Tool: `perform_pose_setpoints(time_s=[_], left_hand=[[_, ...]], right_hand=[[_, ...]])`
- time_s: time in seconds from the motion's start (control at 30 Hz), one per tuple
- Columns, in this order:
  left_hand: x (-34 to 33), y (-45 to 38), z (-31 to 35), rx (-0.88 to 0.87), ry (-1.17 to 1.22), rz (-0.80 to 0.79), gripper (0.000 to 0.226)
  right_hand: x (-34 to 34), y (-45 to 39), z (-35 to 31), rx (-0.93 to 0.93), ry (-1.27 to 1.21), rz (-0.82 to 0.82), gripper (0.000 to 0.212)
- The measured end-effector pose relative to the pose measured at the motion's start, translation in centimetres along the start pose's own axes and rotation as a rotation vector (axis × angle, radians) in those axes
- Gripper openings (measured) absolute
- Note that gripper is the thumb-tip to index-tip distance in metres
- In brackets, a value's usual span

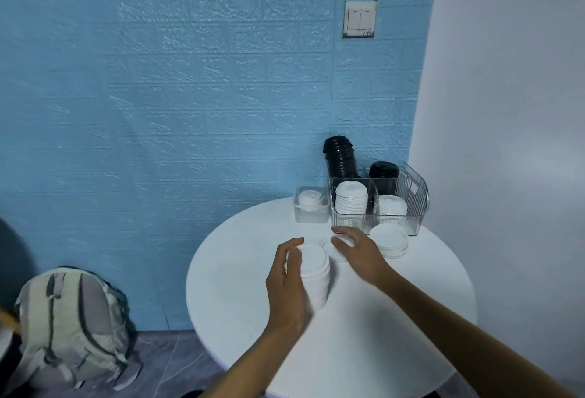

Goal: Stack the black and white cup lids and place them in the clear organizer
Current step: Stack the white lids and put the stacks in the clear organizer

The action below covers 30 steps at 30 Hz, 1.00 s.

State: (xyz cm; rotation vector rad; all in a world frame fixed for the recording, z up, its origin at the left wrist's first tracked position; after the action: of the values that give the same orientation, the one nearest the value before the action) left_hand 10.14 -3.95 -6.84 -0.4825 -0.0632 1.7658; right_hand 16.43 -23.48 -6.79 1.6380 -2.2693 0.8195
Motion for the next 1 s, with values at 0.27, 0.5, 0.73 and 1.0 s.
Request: perform_pose_setpoints(time_s=[0.27,0.5,0.73,1.0], left_hand=[[-0.2,-0.1,-0.3,0.021,0.024,-0.016,0.022],[-0.1,-0.1,-0.2,0.008,0.043,-0.033,0.020],[-0.4,-0.2,-0.5,-0.028,0.045,-0.039,0.024],[-0.3,-0.4,-1.0,0.029,0.118,-0.040,0.055]], right_hand=[[-2.0,0.1,3.1,0.115,0.366,-0.152,0.051],[-0.4,0.6,-0.5,0.101,0.290,0.036,0.014],[1.6,2.6,-5.7,-0.175,-0.619,0.026,0.014],[0.2,4.7,-7.2,-0.087,-0.515,-0.049,0.008]])
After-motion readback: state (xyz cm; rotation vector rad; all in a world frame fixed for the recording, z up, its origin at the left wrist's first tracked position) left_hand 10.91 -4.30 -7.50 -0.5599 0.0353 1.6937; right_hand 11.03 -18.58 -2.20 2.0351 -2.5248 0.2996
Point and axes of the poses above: each hand's wrist, its own y-axis away from the middle knuckle, its own x-axis out of the back of the hand, z = x × y, the point moved 7 cm from there along -y, towards the middle knuckle, and after that the axes turned 6 degrees about z, right-handed, at the moved point
